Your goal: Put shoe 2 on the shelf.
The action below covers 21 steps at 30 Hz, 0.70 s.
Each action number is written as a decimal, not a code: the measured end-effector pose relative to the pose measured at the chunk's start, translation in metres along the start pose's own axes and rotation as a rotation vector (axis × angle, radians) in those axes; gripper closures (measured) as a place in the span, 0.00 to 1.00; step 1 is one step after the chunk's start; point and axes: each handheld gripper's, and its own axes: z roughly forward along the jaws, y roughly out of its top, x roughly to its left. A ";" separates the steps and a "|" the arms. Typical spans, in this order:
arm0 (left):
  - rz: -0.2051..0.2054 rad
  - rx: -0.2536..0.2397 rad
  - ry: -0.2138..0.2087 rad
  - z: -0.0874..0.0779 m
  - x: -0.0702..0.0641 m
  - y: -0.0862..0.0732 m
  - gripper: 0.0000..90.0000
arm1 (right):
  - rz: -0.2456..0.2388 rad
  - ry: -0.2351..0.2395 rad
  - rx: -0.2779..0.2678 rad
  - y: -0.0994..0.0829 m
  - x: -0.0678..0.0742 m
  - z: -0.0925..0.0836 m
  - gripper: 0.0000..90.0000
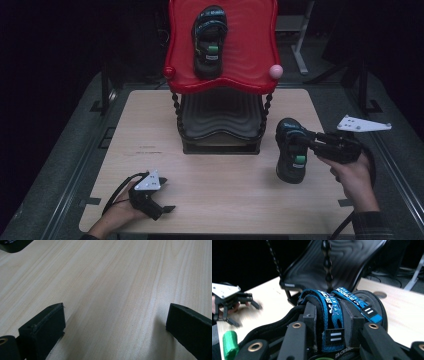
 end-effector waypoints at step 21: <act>0.001 0.002 0.000 0.000 0.000 0.000 0.02 | -0.066 0.004 -0.123 0.091 0.013 -0.023 0.75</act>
